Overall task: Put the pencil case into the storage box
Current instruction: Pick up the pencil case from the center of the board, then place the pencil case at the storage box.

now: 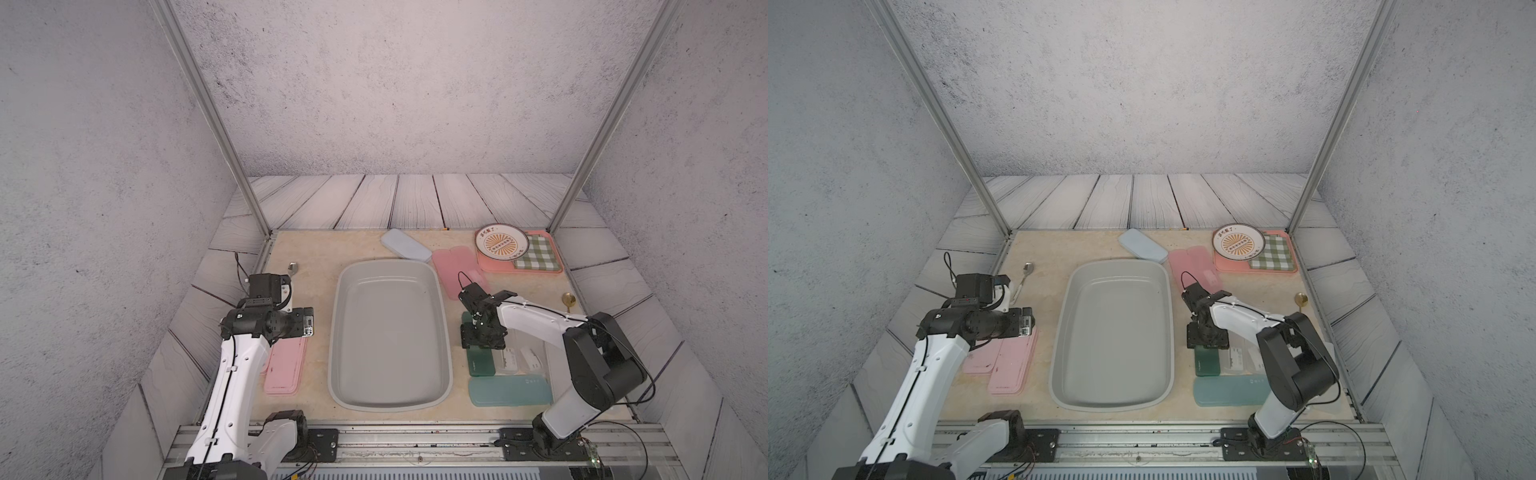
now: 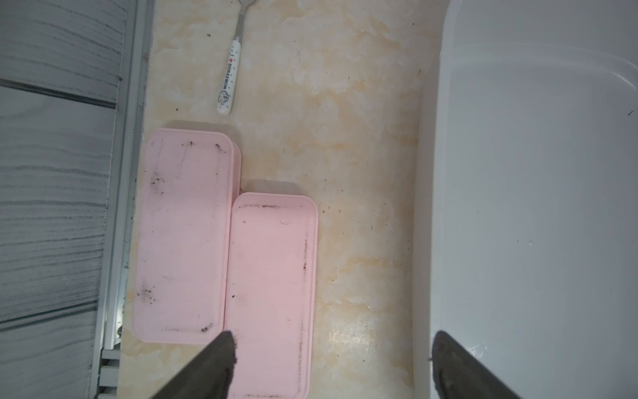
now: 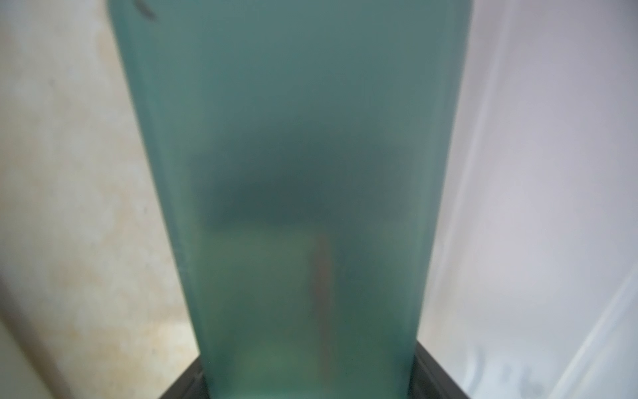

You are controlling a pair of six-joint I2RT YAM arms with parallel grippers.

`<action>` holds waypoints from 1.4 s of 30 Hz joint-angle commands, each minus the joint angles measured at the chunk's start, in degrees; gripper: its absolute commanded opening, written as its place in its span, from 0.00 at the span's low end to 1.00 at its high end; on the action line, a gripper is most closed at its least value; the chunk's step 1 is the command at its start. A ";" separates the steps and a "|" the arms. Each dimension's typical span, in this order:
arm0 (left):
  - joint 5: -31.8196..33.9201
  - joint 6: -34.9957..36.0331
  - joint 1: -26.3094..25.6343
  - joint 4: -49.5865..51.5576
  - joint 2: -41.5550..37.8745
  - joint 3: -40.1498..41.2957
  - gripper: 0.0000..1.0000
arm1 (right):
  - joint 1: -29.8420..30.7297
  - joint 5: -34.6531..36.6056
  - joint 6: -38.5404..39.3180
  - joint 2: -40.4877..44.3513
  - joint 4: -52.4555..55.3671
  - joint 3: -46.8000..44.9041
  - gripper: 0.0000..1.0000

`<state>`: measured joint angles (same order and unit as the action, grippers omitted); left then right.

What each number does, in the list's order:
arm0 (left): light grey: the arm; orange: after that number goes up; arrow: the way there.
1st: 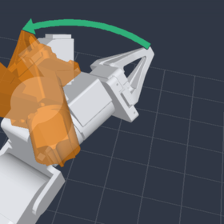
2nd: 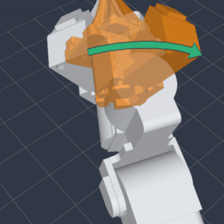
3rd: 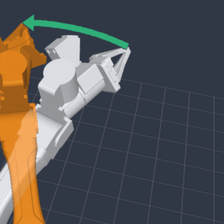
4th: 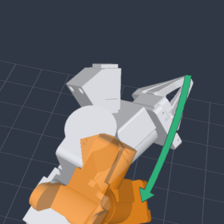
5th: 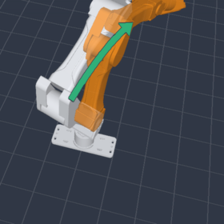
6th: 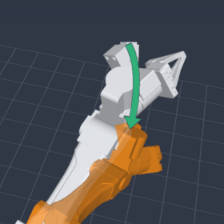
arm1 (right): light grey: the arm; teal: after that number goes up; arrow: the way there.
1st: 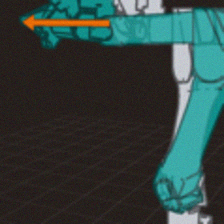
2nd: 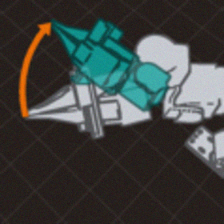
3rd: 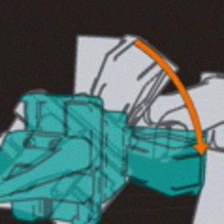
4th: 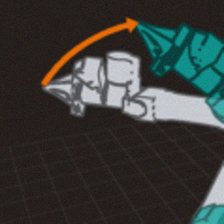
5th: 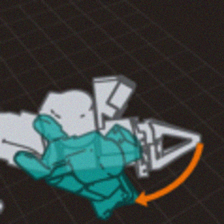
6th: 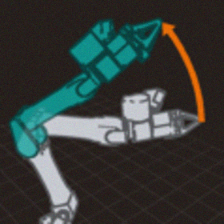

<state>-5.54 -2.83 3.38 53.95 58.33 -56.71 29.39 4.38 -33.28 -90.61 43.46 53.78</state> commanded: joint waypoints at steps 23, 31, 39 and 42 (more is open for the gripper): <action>-14.25 21.29 4.12 15.58 -11.79 -13.39 0.91 | 9.32 -17.07 64.26 -9.99 -9.78 38.63 0.59; -15.53 23.84 6.69 16.55 -17.10 -11.83 0.92 | 16.62 5.67 82.98 -29.59 -7.98 50.84 0.62; -17.58 23.99 7.52 16.05 -18.16 -11.32 0.92 | 18.78 8.68 88.01 -39.59 -11.55 54.74 0.65; -18.75 24.66 7.57 15.75 -18.33 -10.95 0.92 | 18.77 8.70 88.38 -41.58 -12.59 55.09 0.67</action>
<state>-22.57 20.71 10.39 69.84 40.49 -68.34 48.27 10.87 52.93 -129.51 32.69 107.13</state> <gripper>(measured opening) 0.924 0.743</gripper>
